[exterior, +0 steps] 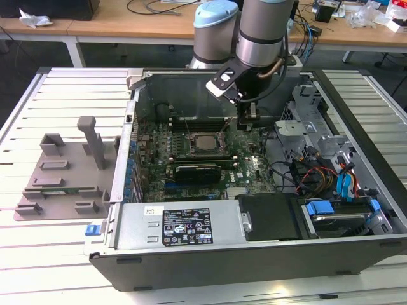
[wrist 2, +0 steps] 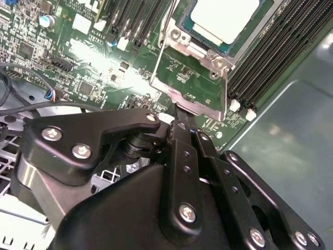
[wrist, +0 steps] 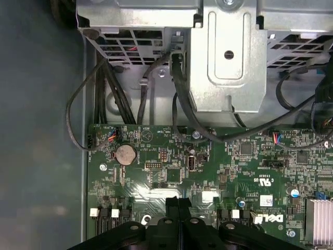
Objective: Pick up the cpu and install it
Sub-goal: 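Close the cpu cover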
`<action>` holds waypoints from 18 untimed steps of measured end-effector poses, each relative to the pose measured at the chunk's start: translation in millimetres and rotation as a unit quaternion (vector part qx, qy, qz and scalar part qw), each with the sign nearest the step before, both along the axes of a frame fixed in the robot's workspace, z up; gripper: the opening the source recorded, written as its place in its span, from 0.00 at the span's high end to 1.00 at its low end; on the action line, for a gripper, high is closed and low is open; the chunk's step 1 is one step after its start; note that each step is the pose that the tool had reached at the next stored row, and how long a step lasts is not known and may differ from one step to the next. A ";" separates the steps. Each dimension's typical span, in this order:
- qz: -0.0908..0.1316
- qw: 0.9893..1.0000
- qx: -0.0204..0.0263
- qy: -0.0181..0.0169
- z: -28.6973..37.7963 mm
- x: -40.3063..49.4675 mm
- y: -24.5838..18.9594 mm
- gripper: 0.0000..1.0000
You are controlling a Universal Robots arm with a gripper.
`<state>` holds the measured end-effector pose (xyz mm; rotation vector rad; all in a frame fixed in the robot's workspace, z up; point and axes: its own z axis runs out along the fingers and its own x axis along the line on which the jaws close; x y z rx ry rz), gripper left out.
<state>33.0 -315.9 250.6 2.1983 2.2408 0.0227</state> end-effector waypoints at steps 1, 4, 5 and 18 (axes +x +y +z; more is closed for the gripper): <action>0.000 1.000 0.000 0.000 0.0 -1.2 0.0 0.89; 0.000 1.000 0.000 0.000 0.0 -6.2 0.0 0.89; 0.000 1.000 0.000 0.000 0.0 -8.3 0.0 0.89; 0.000 1.000 0.000 0.000 0.0 -25.4 0.3 0.89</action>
